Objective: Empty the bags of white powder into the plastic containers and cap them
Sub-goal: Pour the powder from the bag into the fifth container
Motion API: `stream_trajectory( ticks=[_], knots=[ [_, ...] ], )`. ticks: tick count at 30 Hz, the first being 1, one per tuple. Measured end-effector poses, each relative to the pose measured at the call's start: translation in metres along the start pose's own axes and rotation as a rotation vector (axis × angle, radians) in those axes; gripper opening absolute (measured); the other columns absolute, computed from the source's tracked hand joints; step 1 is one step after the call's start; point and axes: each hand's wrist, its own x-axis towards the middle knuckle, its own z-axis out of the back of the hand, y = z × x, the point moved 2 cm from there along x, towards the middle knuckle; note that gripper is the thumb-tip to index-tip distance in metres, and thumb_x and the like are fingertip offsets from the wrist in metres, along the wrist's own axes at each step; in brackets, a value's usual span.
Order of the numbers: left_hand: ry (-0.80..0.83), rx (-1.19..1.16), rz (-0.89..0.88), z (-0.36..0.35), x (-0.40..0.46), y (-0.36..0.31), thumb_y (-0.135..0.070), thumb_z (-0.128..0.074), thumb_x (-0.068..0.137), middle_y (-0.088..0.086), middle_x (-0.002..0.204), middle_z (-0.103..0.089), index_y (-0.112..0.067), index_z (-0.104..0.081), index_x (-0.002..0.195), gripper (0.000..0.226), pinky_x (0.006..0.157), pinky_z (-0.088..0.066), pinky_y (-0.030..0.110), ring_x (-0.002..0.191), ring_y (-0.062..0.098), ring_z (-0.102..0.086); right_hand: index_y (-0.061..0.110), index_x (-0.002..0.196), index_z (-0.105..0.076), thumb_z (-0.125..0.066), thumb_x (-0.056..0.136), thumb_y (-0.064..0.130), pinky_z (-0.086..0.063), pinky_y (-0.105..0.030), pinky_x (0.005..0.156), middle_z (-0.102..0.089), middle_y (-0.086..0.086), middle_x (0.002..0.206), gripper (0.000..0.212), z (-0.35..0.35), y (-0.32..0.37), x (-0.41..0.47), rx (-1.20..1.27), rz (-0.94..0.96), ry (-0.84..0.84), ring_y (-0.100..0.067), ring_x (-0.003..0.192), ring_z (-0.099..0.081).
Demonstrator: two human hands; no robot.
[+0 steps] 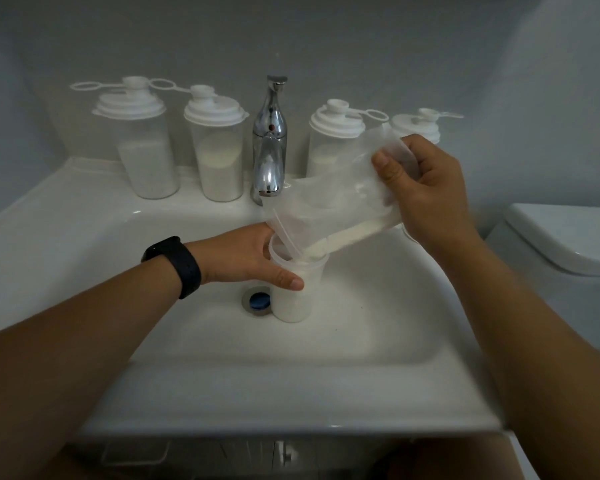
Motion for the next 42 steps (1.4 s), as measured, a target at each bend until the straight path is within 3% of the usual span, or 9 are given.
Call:
stream_trajectory(
  ticks=[5, 9, 15, 19, 24, 29, 35, 40, 42],
  knots=[
    [0.002, -0.001, 0.0, -0.0002, -0.0007, -0.0013, -0.029, -0.085, 0.072, -0.027, 0.115, -0.071, -0.034, -0.058, 0.126, 0.061, 0.091, -0.049, 0.011, 0.111, -0.004, -0.065, -0.011, 0.092, -0.062, -0.067, 0.099, 0.031, -0.045, -0.032, 0.056, -0.059, -0.026, 0.076, 0.043, -0.001, -0.0003, 0.0, 0.005, -0.003, -0.012, -0.017, 0.066, -0.053],
    [0.009, -0.01, 0.0, -0.0003, -0.0004, -0.0017, -0.029, -0.085, 0.072, -0.027, 0.113, -0.072, -0.033, -0.059, 0.125, 0.059, 0.09, -0.049, 0.012, 0.11, -0.004, -0.066, -0.004, 0.091, -0.064, -0.064, 0.101, 0.026, -0.045, -0.02, 0.057, -0.059, -0.002, 0.072, 0.031, -0.0005, -0.001, -0.0002, -0.021, 0.013, -0.015, -0.007, 0.063, -0.053],
    [-0.002, -0.01, 0.011, 0.0004, 0.0003, 0.001, -0.032, -0.086, 0.07, -0.022, 0.118, -0.072, -0.032, -0.059, 0.129, 0.065, 0.092, -0.05, 0.013, 0.113, -0.002, -0.066, 0.008, 0.094, -0.067, -0.067, 0.098, 0.025, -0.049, -0.024, 0.062, -0.062, 0.003, 0.077, 0.018, -0.0005, -0.001, 0.0002, 0.005, 0.006, -0.013, -0.01, 0.069, -0.057],
    [0.005, -0.011, 0.01, 0.0004, 0.0003, 0.0014, -0.029, -0.086, 0.072, -0.021, 0.12, -0.071, -0.031, -0.058, 0.131, 0.066, 0.093, -0.05, 0.013, 0.114, -0.001, -0.065, -0.009, 0.088, -0.062, -0.067, 0.098, 0.029, -0.044, -0.025, 0.057, -0.055, -0.007, 0.071, 0.039, -0.001, -0.0028, 0.0003, 0.012, 0.001, -0.014, -0.012, 0.064, -0.051],
    [0.0, -0.005, 0.011, 0.0008, 0.0007, 0.0025, -0.028, -0.086, 0.073, -0.018, 0.123, -0.071, -0.029, -0.059, 0.132, 0.066, 0.096, -0.051, 0.016, 0.116, 0.001, -0.065, 0.005, 0.09, -0.065, -0.066, 0.099, 0.024, -0.046, -0.027, 0.06, -0.06, -0.002, 0.073, 0.022, 0.0002, -0.0018, 0.0006, 0.0, 0.016, -0.007, -0.012, 0.068, -0.054],
    [0.0, -0.007, 0.006, 0.0004, 0.0004, 0.002, -0.023, -0.086, 0.076, -0.021, 0.122, -0.071, -0.031, -0.058, 0.131, 0.063, 0.093, -0.05, 0.012, 0.115, -0.001, -0.065, -0.013, 0.088, -0.06, -0.067, 0.097, 0.036, -0.043, -0.039, 0.057, -0.055, -0.031, 0.077, 0.05, -0.0005, -0.0023, 0.0014, 0.016, 0.016, -0.023, -0.023, 0.066, -0.051],
    [0.002, -0.005, -0.003, 0.0006, 0.0005, 0.001, -0.026, -0.086, 0.073, -0.022, 0.119, -0.072, -0.03, -0.059, 0.129, 0.062, 0.093, -0.05, 0.013, 0.114, -0.001, -0.066, -0.007, 0.093, -0.065, -0.066, 0.099, 0.026, -0.046, -0.027, 0.06, -0.058, -0.006, 0.074, 0.034, -0.0001, -0.0045, 0.0017, 0.02, 0.032, -0.018, -0.014, 0.067, -0.054],
    [0.006, -0.01, -0.001, 0.0002, 0.0001, 0.0009, -0.026, -0.085, 0.073, -0.019, 0.12, -0.072, -0.029, -0.06, 0.129, 0.062, 0.093, -0.05, 0.013, 0.114, 0.0, -0.066, 0.013, 0.078, -0.07, -0.066, 0.098, 0.032, -0.047, -0.03, 0.056, -0.057, 0.008, 0.062, 0.029, -0.0001, -0.005, 0.0032, 0.025, 0.001, -0.039, -0.016, 0.06, -0.054],
    [0.004, -0.01, -0.006, 0.0005, 0.0003, 0.0015, -0.027, -0.085, 0.072, -0.019, 0.12, -0.072, -0.028, -0.059, 0.13, 0.063, 0.092, -0.05, 0.013, 0.114, 0.0, -0.066, 0.01, 0.079, -0.07, -0.066, 0.099, 0.032, -0.046, -0.029, 0.056, -0.057, 0.005, 0.063, 0.03, 0.0003, -0.0054, 0.0034, 0.026, 0.0, -0.045, -0.016, 0.06, -0.053]
  ],
)
